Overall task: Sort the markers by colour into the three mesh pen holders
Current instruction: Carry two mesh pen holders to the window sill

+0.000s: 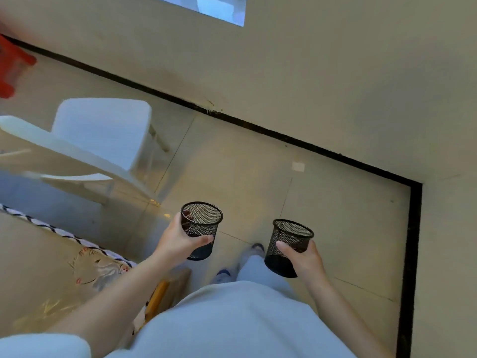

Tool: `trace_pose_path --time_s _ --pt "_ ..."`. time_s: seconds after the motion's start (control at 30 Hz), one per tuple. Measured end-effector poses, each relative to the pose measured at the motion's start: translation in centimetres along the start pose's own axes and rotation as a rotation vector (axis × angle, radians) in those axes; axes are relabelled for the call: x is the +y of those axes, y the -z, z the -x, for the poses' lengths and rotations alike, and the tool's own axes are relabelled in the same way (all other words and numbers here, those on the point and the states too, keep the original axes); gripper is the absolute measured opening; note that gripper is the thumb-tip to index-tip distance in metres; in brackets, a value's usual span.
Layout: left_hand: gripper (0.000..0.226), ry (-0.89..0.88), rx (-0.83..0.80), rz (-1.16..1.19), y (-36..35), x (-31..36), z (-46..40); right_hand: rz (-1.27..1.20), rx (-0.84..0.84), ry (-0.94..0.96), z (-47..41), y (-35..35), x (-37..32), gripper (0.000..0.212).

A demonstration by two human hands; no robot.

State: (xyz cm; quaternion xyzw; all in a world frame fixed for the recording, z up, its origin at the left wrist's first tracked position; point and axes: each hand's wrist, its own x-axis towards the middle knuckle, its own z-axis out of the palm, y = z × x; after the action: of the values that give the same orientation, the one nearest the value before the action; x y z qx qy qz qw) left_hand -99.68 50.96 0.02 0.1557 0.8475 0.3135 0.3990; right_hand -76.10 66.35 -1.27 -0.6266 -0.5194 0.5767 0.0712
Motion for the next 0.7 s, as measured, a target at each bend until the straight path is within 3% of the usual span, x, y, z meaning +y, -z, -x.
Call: trace_pose_path --time_s 0.13,0.4,0.6,0.7 --pt "0.066 0.043 0.012 0.017 1.2 3.3 -5.2 0.019 -0.041 0.012 -5.7 -1.3 -5.2 0.050" --pt "0.066 0.163 0.202 0.214 4.0 10.3 -13.2 0.169 -0.183 0.118 -17.9 -3.2 -18.9 0.048" --pt "0.068 0.231 0.251 0.377 6.9 13.8 -19.7 0.190 -0.253 0.079 -24.2 -6.9 -25.4 0.053" --pt "0.066 0.246 0.255 0.432 9.1 15.0 -24.1 0.177 -0.270 0.072 -27.6 -10.2 -29.1 0.045"
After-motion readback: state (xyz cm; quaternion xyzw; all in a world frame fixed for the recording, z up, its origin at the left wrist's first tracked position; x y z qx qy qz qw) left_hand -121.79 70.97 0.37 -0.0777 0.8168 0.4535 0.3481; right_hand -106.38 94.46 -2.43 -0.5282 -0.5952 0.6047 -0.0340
